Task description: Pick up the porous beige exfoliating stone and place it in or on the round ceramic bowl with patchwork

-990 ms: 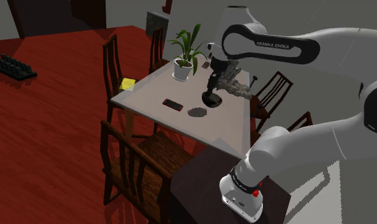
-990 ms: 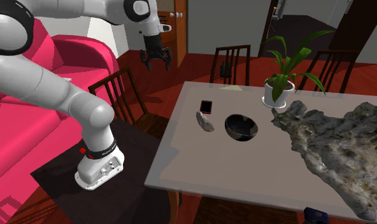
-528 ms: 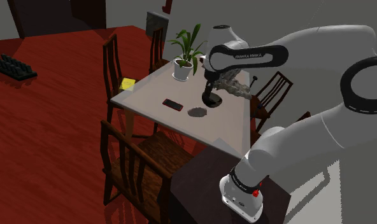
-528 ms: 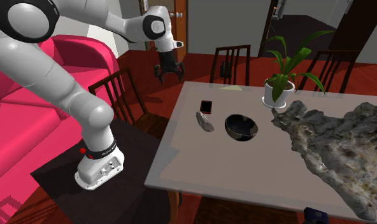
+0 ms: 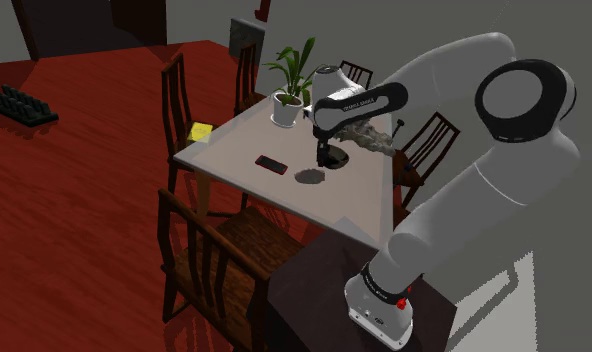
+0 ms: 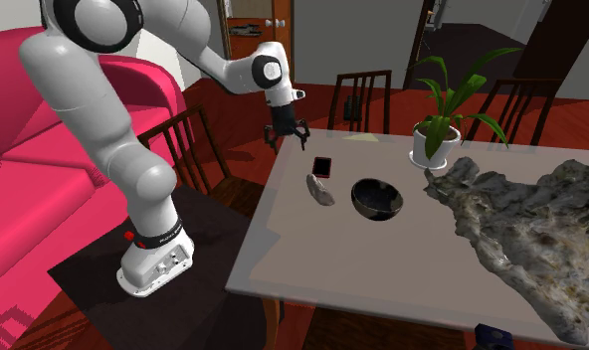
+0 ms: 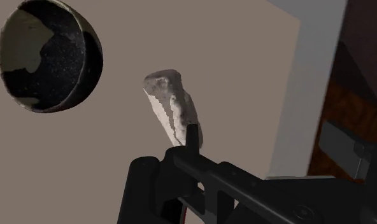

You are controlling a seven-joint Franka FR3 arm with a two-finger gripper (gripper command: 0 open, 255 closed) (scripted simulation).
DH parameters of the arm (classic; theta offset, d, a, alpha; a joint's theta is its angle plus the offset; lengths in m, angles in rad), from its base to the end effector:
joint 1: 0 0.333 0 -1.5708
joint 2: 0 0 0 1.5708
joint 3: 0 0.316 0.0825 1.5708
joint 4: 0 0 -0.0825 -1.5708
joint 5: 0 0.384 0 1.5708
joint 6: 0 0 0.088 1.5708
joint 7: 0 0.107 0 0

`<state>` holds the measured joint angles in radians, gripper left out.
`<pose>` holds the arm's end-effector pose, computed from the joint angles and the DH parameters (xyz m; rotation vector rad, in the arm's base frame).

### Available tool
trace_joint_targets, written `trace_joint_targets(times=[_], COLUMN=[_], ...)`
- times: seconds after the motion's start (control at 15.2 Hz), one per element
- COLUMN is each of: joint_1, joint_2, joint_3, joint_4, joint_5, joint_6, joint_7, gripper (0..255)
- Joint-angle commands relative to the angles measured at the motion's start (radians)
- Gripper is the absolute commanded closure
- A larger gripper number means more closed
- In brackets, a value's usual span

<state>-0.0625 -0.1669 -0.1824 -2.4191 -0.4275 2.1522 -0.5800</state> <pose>0.4406 -0.1276 0.3664 2.7502 0.8419 -0.3112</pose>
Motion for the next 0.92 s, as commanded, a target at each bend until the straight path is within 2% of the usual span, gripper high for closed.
trace_joint_targets(times=[0.0, 0.53, 0.86], joint_1=[-0.009, -0.049, -0.062], joint_2=[0.083, 0.393, 0.444], joint_3=[-0.012, -0.051, -0.062], joint_4=[0.029, 0.177, 0.178], joint_5=[-0.030, -0.143, -0.163], joint_6=[0.047, 0.190, 0.243], joint_7=[-0.019, -0.081, -0.074], gripper=[0, 0, 0])
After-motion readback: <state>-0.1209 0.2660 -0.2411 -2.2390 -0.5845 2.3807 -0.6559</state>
